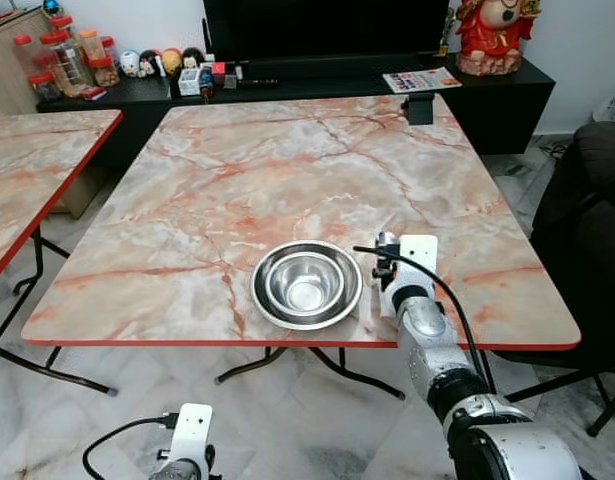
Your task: Setting the table
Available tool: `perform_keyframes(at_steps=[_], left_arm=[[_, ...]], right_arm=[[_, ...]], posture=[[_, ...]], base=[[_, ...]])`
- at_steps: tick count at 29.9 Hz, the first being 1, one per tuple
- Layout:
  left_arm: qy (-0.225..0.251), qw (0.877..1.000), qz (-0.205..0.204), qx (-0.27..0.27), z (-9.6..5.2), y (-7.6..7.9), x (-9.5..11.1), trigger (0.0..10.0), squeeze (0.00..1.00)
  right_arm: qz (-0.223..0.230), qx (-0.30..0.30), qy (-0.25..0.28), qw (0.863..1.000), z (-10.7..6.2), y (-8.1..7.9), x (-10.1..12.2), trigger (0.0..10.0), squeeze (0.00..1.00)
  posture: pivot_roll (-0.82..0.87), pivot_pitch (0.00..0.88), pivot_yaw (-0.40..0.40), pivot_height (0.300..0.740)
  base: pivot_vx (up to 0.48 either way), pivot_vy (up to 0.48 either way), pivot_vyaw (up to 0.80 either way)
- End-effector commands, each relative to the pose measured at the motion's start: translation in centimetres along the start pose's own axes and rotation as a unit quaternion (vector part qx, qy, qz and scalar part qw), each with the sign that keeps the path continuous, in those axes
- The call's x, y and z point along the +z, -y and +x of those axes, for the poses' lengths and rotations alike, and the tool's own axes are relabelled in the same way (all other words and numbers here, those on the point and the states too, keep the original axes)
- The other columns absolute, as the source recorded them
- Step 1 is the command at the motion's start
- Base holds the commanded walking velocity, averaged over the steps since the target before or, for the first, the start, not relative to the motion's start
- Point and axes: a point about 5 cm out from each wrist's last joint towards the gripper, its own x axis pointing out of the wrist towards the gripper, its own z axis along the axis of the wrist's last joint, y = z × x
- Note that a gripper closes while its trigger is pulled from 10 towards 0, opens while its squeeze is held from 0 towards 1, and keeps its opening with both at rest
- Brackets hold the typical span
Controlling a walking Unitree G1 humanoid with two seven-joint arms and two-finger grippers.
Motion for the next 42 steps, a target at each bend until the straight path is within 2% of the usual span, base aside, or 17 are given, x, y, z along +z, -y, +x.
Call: perform_keyframes(at_steps=[1, 12, 42], left_arm=[[-0.002, 1.000, -0.001, 0.006, 0.0, -0.3, -0.2, 10.0, 0.00], [0.001, 1.000, -0.010, 0.006, 0.0, -0.2, 0.0, 10.0, 0.00], [0.003, 1.000, 0.001, 0.013, 0.0, -0.4, 0.2, 10.0, 0.00]], right_arm=[[0.010, 0.001, 0.040, 0.999, 0.1, -0.2, 1.1, 10.0, 0.00], [0.013, -0.004, 0.088, 0.996, 0.2, -0.1, 2.6, 10.0, 0.00], [0.033, 0.016, 0.126, 0.991, 0.0, -1.0, 3.5, 10.0, 0.00]], posture=[[-0.16, 0.000, 0.059, 0.740], [-0.16, 0.000, 0.060, 0.740], [-0.17, 0.000, 0.068, 0.740]], base=[[0.000, 0.000, 0.00], [0.000, 0.060, 0.00], [0.000, 0.480, 0.00]])
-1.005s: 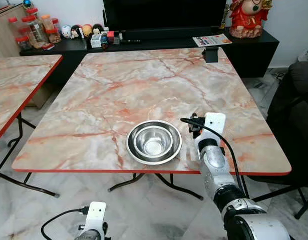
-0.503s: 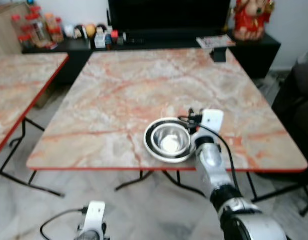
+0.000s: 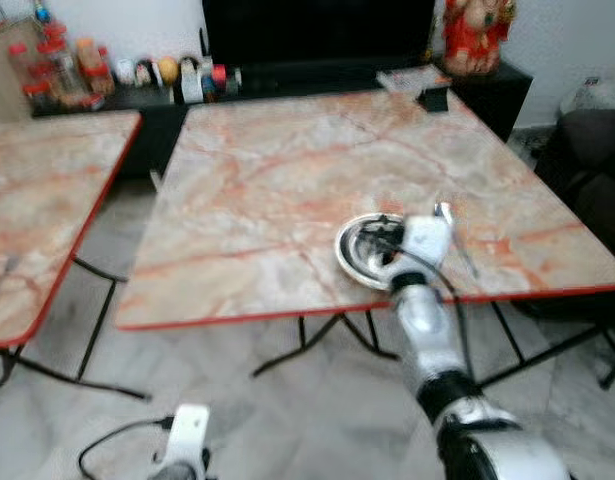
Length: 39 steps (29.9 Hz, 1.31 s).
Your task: Setting the table
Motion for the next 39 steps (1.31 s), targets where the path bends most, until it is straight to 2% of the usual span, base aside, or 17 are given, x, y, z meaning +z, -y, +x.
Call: perform_keyframes(at_steps=[1, 17, 39], left_arm=[[0.001, 1.000, -0.002, -0.003, 0.0, 0.5, 0.1, 10.0, 0.00], [0.000, 1.000, -0.007, 0.002, 0.0, 0.4, -0.1, 10.0, 0.00], [0.000, 1.000, -0.004, 0.003, -0.1, 0.2, -0.3, 10.0, 0.00]], right_arm=[[-0.002, -0.011, 0.013, 1.000, 0.1, 0.9, 0.5, 10.0, 0.00], [-0.002, 0.004, 0.006, 1.000, 0.1, 0.2, 0.3, 10.0, 0.00], [-0.009, 0.009, -0.019, 1.000, -0.3, 0.2, -0.7, 10.0, 0.00]], posture=[[-0.17, 0.000, 0.068, 0.740], [-0.16, 0.000, 0.063, 0.740], [-0.15, 0.000, 0.059, 0.740]], base=[[0.000, 0.480, 0.00], [0.000, 0.480, 0.00], [0.000, 0.480, 0.00]])
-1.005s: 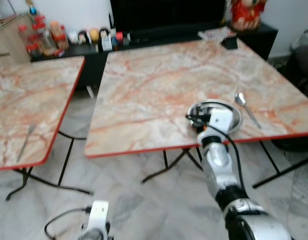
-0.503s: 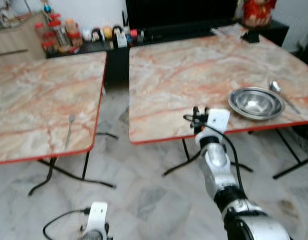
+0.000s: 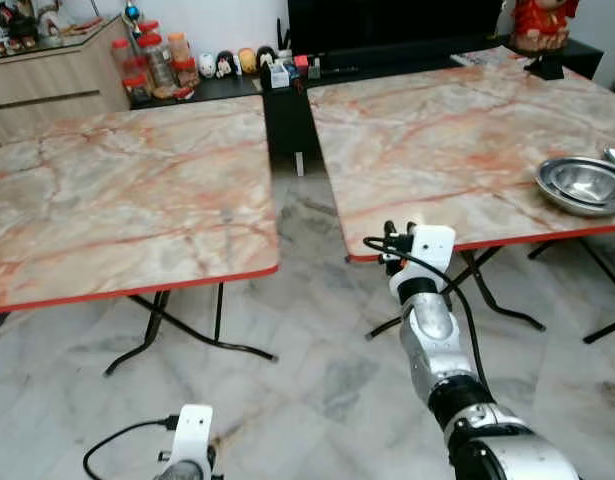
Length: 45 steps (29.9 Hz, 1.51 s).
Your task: Setting the table
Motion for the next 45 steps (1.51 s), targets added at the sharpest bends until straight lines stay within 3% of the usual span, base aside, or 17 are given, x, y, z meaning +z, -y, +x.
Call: perform_keyframes(at_steps=[1, 12, 18, 23, 27, 38, 45], left_arm=[[-0.015, 1.000, 0.008, 0.009, -0.18, -0.94, -0.91, 10.0, 0.00], [-0.024, 0.999, 0.033, -0.010, -0.21, -0.82, -1.16, 10.0, 0.00], [-0.022, 1.000, 0.015, 0.002, -0.21, -0.91, -1.14, 10.0, 0.00], [-0.022, 1.000, 0.014, 0.005, -0.22, -0.99, -1.16, 10.0, 0.00], [-0.021, 1.000, 0.015, 0.005, -0.21, -1.00, -1.10, 10.0, 0.00], [-0.019, 1.000, 0.016, 0.004, -0.17, -1.03, -0.93, 10.0, 0.00], [-0.018, 1.000, 0.015, 0.005, -0.17, -0.97, -0.92, 10.0, 0.00]], right_arm=[[0.003, 0.022, 0.002, 1.000, 0.34, -1.51, 0.40, 10.0, 0.00], [0.010, 0.034, -0.005, 0.999, 0.27, -2.16, 0.19, 10.0, 0.00], [0.003, 0.034, -0.007, 0.999, 0.23, -1.93, 0.10, 10.0, 0.00], [-0.009, 0.041, 0.000, 0.999, 0.20, -1.93, 0.23, 10.0, 0.00], [0.021, 0.028, -0.001, 0.999, 0.24, -1.64, 0.26, 10.0, 0.00], [0.021, 0.013, -0.018, 1.000, 0.34, -1.41, -0.04, 10.0, 0.00], [-0.002, 0.022, -0.006, 1.000, 0.30, -1.34, 0.17, 10.0, 0.00]], posture=[[-0.15, 0.000, 0.060, 0.740], [-0.14, 0.000, 0.061, 0.740], [-0.14, 0.000, 0.058, 0.740], [-0.14, 0.000, 0.057, 0.740], [-0.14, 0.000, 0.061, 0.740], [-0.14, 0.000, 0.064, 0.740], [-0.14, 0.000, 0.062, 0.740]], base=[[0.000, 0.480, 0.00], [0.000, 0.166, 0.00], [0.000, 0.000, 0.00], [0.353, 0.000, 0.32], [0.412, 0.000, 0.20], [0.416, 0.000, -0.19], [0.435, 0.000, 0.00]])
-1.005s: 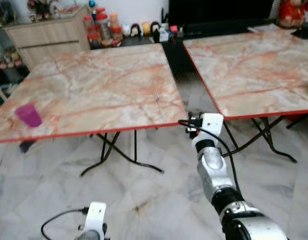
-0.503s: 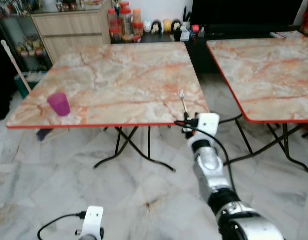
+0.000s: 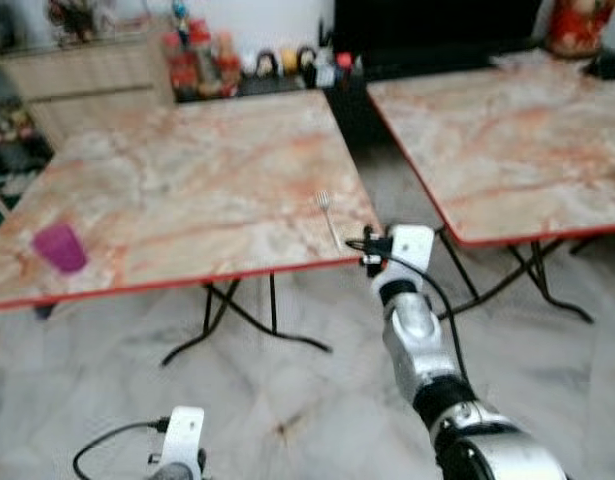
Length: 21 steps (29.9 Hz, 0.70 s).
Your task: Setting the table
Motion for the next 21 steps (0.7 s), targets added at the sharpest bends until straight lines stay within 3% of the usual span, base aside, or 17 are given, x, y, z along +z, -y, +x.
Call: perform_keyframes(at_steps=[1, 9, 21], left_arm=[[-0.007, 1.000, 0.004, 0.014, -0.13, -1.02, -0.57, 10.0, 0.00], [-0.006, 1.000, 0.003, 0.014, -0.12, -0.95, -0.51, 10.0, 0.00], [-0.005, 1.000, 0.004, 0.014, -0.10, -0.89, -0.44, 10.0, 0.00]], right_arm=[[-0.003, 0.021, 0.006, 1.000, 0.04, -1.70, 0.20, 10.0, 0.00], [-0.020, 0.031, 0.012, 0.999, 0.02, -1.99, 0.30, 10.0, 0.00], [-0.011, 0.023, 0.010, 1.000, -0.01, -1.70, 0.23, 10.0, 0.00]], posture=[[-0.14, 0.000, 0.062, 0.740], [-0.14, 0.000, 0.059, 0.740], [-0.14, 0.000, 0.060, 0.740]], base=[[0.480, 0.000, 0.00], [0.480, 0.000, 0.10], [0.480, 0.000, 0.07]])
